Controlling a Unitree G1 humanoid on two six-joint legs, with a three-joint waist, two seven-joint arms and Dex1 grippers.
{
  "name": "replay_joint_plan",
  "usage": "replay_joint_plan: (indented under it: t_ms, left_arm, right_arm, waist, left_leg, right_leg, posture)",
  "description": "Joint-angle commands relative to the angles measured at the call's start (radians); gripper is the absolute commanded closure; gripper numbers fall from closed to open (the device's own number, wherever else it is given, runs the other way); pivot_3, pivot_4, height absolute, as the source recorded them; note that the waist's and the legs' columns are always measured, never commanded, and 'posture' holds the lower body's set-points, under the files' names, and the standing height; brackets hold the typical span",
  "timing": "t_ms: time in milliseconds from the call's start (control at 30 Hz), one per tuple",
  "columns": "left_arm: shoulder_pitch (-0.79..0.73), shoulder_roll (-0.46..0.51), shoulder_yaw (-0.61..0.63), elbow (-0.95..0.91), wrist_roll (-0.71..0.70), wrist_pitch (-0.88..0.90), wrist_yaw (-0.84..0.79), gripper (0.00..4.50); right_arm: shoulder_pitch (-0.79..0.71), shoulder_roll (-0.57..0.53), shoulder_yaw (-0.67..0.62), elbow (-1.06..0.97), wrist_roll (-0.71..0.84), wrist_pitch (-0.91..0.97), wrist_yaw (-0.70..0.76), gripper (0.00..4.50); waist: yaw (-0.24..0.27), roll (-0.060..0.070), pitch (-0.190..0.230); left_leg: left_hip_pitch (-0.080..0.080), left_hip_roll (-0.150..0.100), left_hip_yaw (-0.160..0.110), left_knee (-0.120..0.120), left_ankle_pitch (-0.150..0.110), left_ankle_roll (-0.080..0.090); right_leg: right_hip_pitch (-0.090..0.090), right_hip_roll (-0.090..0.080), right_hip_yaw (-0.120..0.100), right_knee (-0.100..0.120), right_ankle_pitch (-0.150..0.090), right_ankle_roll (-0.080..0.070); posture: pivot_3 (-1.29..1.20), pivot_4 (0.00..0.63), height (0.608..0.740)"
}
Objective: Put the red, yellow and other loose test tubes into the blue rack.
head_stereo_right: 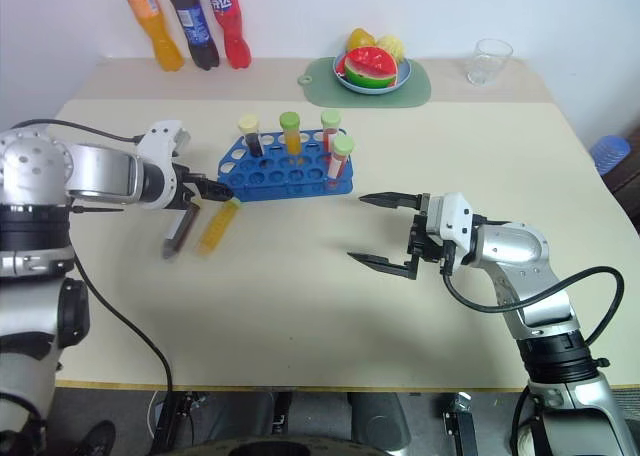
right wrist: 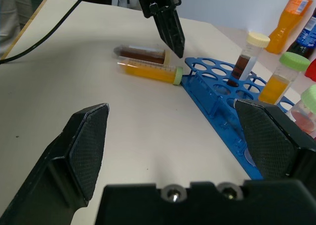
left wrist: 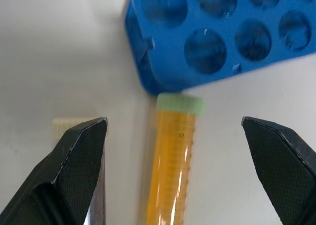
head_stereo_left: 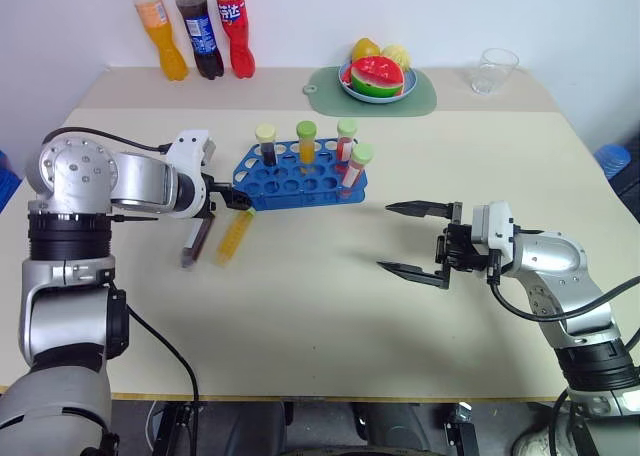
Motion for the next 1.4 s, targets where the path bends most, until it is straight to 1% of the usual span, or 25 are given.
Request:
replay_joint_plan:
  t_ms: [33, 100, 233, 333, 467, 633, 733, 833, 867, 933, 967, 1067, 1133, 1200, 1267, 1333, 1367, 1400]
  left_arm:
    - [-0.049, 0.026, -0.057, 0.062, -0.106, 0.008, 0.055, 0.0]
    - [-0.069, 0.032, -0.1, 0.116, -0.167, 0.008, 0.091, 0.0]
    - [-0.088, 0.048, -0.172, 0.156, -0.268, 0.008, 0.162, 0.0]
    - [-0.1, 0.059, -0.213, 0.18, -0.317, 0.008, 0.214, 0.0]
    - [-0.127, 0.043, -0.262, 0.224, -0.324, 0.008, 0.275, 0.0]
    - [-0.156, -0.008, -0.282, 0.242, -0.238, 0.008, 0.285, 0.0]
    - [-0.154, -0.04, -0.284, 0.254, -0.16, 0.008, 0.267, 0.86]
    - [-0.155, -0.062, -0.28, 0.27, -0.117, 0.008, 0.244, 2.26]
    - [-0.152, -0.066, -0.279, 0.272, -0.105, 0.008, 0.236, 2.8]
    - [-0.149, -0.069, -0.282, 0.279, -0.091, 0.008, 0.22, 3.62]
    - [-0.146, -0.067, -0.281, 0.278, -0.086, 0.008, 0.216, 3.68]
    - [-0.142, -0.064, -0.273, 0.278, -0.09, 0.008, 0.212, 3.68]
    - [-0.127, -0.043, -0.269, 0.226, -0.126, 0.008, 0.199, 3.68]
    - [-0.092, -0.014, -0.235, 0.098, -0.148, 0.008, 0.15, 3.68]
    - [-0.041, 0.005, -0.144, -0.033, -0.158, 0.008, 0.112, 3.68]
    - [0.055, 0.061, -0.096, -0.288, -0.099, -0.101, -0.025, 3.68]
    - [0.092, 0.08, -0.09, -0.38, -0.06, -0.153, -0.083, 3.68]
    - [0.163, 0.104, -0.065, -0.482, -0.025, -0.237, -0.181, 3.68]
  right_arm:
    - [0.006, -0.005, -0.041, -0.03, 0.015, -0.008, 0.002, 0.01]
    - [0.008, -0.007, -0.045, -0.029, 0.013, -0.008, 0.003, 0.01]
    - [0.013, -0.005, -0.052, -0.032, 0.006, -0.009, -0.006, 0.01]
    - [0.019, 0.003, -0.051, -0.041, 0.003, -0.008, -0.017, 0.01]
    - [0.026, 0.01, -0.046, -0.046, 0.0, -0.009, -0.028, 0.01]
    - [0.016, 0.022, -0.04, -0.043, -0.008, -0.011, -0.042, 0.01]
    - [0.021, 0.032, -0.038, -0.05, -0.015, -0.011, -0.057, 0.0]
    - [0.032, 0.034, -0.04, -0.056, -0.024, -0.012, -0.062, 0.0]
    - [0.035, 0.034, -0.042, -0.059, -0.024, -0.01, -0.064, 0.0]
    - [0.04, 0.033, -0.046, -0.062, -0.025, -0.008, -0.066, 0.0]
    - [0.042, 0.032, -0.048, -0.064, -0.026, -0.007, -0.067, 0.0]
    - [0.045, 0.03, -0.052, -0.062, -0.027, -0.008, -0.069, 0.0]
    - [0.041, 0.032, -0.049, -0.057, -0.031, -0.009, -0.072, 0.0]
    - [0.035, 0.033, -0.048, -0.049, -0.033, -0.009, -0.072, 0.0]
    - [0.027, 0.033, -0.049, -0.04, -0.036, -0.01, -0.072, 0.0]
    - [0.019, 0.033, -0.05, -0.028, -0.037, -0.012, -0.069, 0.0]
    - [0.016, 0.033, -0.051, -0.022, -0.037, -0.014, -0.066, 0.0]
    - [0.012, 0.033, -0.051, -0.015, -0.038, -0.015, -0.064, 0.0]
  waist:
    - [0.001, 0.0, 0.0]
    - [0.002, 0.0, 0.0]
    - [0.002, 0.0, 0.0]
    - [0.0, 0.0, 0.0]
    - [0.002, 0.0, 0.0]
    - [0.015, 0.0, 0.0]
    - [0.017, 0.0, 0.0]
    - [0.019, 0.0, 0.0]
    - [0.018, 0.0, 0.0]
    - [0.018, 0.0, 0.0]
    - [0.017, 0.0, 0.0]
    - [0.016, 0.0, 0.0]
    - [0.016, 0.0, 0.0]
    - [0.013, 0.0, 0.0]
    - [0.014, 0.0, 0.0]
    - [0.014, 0.0, 0.0]
    - [0.014, 0.0, 0.0]
    - [0.016, 0.0, 0.0]
  left_leg:
    - [0.0, 0.0, 0.0, 0.0, 0.0, 0.0]
    - [0.0, 0.0, 0.0, 0.0, 0.0, 0.0]
    - [0.0, 0.0, 0.0, 0.0, 0.0, 0.0]
    - [0.0, 0.0, 0.0, 0.0, 0.0, 0.0]
    - [0.0, -0.001, 0.0, 0.0, 0.001, -0.001]
    - [0.0, -0.002, 0.0, 0.0, 0.001, -0.001]
    - [-0.001, -0.002, 0.001, 0.0, 0.001, -0.002]
    - [-0.001, -0.002, 0.001, 0.0, 0.001, -0.002]
    - [-0.001, -0.002, 0.001, 0.0, 0.002, -0.003]
    - [-0.001, -0.002, 0.001, 0.0, 0.002, -0.004]
    - [-0.001, -0.002, 0.001, 0.0, 0.002, -0.004]
    - [-0.001, -0.002, 0.001, 0.0, 0.002, -0.003]
    - [-0.001, -0.002, 0.001, 0.0, 0.002, -0.003]
    - [-0.001, -0.002, 0.0, 0.0, 0.002, -0.003]
    - [-0.002, -0.001, 0.001, 0.0, 0.004, -0.006]
    - [-0.003, -0.001, 0.001, 0.0, 0.004, -0.008]
    - [-0.003, 0.0, 0.001, 0.0, 0.005, -0.008]
    - [-0.003, 0.0, 0.002, 0.0, 0.005, -0.008]
  right_leg:
    - [0.0, 0.0, 0.0, 0.0, 0.0, 0.0]
    - [0.0, 0.0, 0.0, 0.0, 0.0, 0.0]
    - [0.0, 0.0, 0.0, 0.0, 0.0, 0.0]
    - [-0.001, 0.0, 0.0, 0.0, 0.0, 0.0]
    - [-0.001, 0.0, 0.0, 0.0, 0.0, 0.0]
    - [-0.001, 0.0, 0.0, 0.0, 0.0, 0.0]
    - [-0.001, 0.0, 0.0, 0.0, 0.0, 0.0]
    - [-0.001, 0.0, 0.0, 0.0, 0.0, 0.0]
    - [-0.001, 0.0, 0.0, 0.0, 0.0, 0.0]
    - [-0.001, 0.0, 0.0, 0.0, 0.0, 0.0]
    - [-0.001, 0.0, 0.0, 0.0, 0.0, 0.0]
    - [-0.001, 0.0, 0.0, 0.0, 0.0, 0.0]
    - [-0.001, 0.0, 0.0, 0.0, 0.0, 0.0]
    - [-0.001, 0.0, 0.0, 0.0, 0.0, 0.0]
    - [-0.002, 0.0, 0.0, 0.0, 0.0, 0.0]
    - [-0.003, 0.0, 0.001, 0.0, 0.0, 0.0]
    - [-0.003, 0.0, 0.001, 0.0, 0.0, 0.0]
    - [-0.003, 0.0, 0.001, 0.0, 0.0, 0.0]
  posture:
    - [0.0, 0.15, 0.74]
    - [0.0, 0.15, 0.74]
    - [0.0, 0.15, 0.74]
    - [0.0, 0.15, 0.74]
    - [0.0, 0.15, 0.74]
    - [0.0, 0.15, 0.74]
    - [0.0, 0.15, 0.74]
    - [0.0, 0.15, 0.74]
    - [0.0, 0.15, 0.74]
    - [0.0, 0.15, 0.74]
    - [0.0, 0.15, 0.74]
    - [0.0, 0.15, 0.74]
    - [0.0, 0.15, 0.74]
    - [0.0, 0.15, 0.74]
    - [0.0, 0.15, 0.74]
    - [0.0, 0.15, 0.74]
    - [0.0, 0.15, 0.74]
    - [0.0, 0.15, 0.74]
